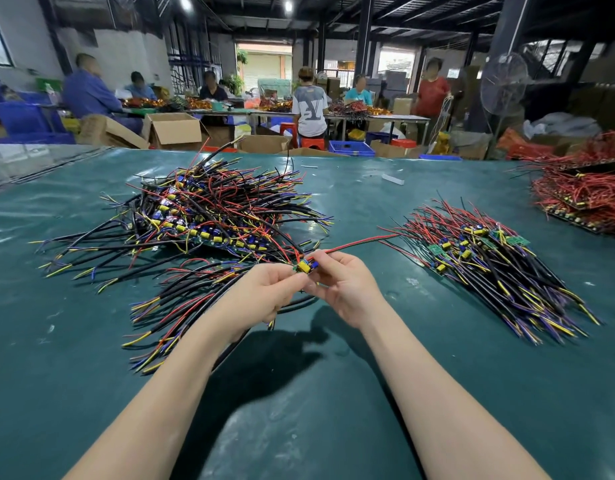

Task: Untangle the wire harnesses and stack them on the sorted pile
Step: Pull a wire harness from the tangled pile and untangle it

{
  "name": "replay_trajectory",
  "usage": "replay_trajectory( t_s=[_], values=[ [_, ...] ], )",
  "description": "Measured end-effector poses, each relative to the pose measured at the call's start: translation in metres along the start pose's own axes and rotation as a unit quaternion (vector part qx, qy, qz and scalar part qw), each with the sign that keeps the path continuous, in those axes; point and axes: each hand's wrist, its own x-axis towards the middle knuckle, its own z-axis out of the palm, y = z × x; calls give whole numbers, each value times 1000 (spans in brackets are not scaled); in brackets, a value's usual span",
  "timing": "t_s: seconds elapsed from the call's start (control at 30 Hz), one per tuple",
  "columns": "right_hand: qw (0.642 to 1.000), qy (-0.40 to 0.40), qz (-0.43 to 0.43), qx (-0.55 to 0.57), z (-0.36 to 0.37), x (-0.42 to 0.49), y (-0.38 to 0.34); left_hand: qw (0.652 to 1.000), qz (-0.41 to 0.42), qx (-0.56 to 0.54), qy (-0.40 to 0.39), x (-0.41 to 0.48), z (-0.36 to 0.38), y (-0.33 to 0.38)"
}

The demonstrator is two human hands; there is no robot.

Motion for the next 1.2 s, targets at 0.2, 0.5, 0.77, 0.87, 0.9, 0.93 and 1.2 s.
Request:
replay_trajectory(
  t_s=[0.2, 0.5, 0.77, 0.87, 0.9, 0.93, 1.2],
  values=[
    [999, 36, 0, -31, 3, 2, 4, 996, 25, 88, 10, 2, -1, -3],
    [980, 188, -60, 23, -25, 4, -12, 996, -15, -70, -57, 1, -2, -7],
    [939, 273, -3, 211, -35, 7, -20, 981, -51, -125, -138, -1, -3, -5],
    [936, 294, -24, 194, -38, 7, -18, 981, -52, -105, -158, -3, -2, -4],
    [937, 301, -47, 173, -38, 7, -17, 982, -53, -96, -155, -4, -3, -5],
    [936, 307, -68, 156, -38, 8, -16, 983, -55, -91, -151, -4, -4, -6],
    [887, 310, -24, 341, -66, 4, -30, 973, -80, -115, -186, -7, -12, -3]
  ],
)
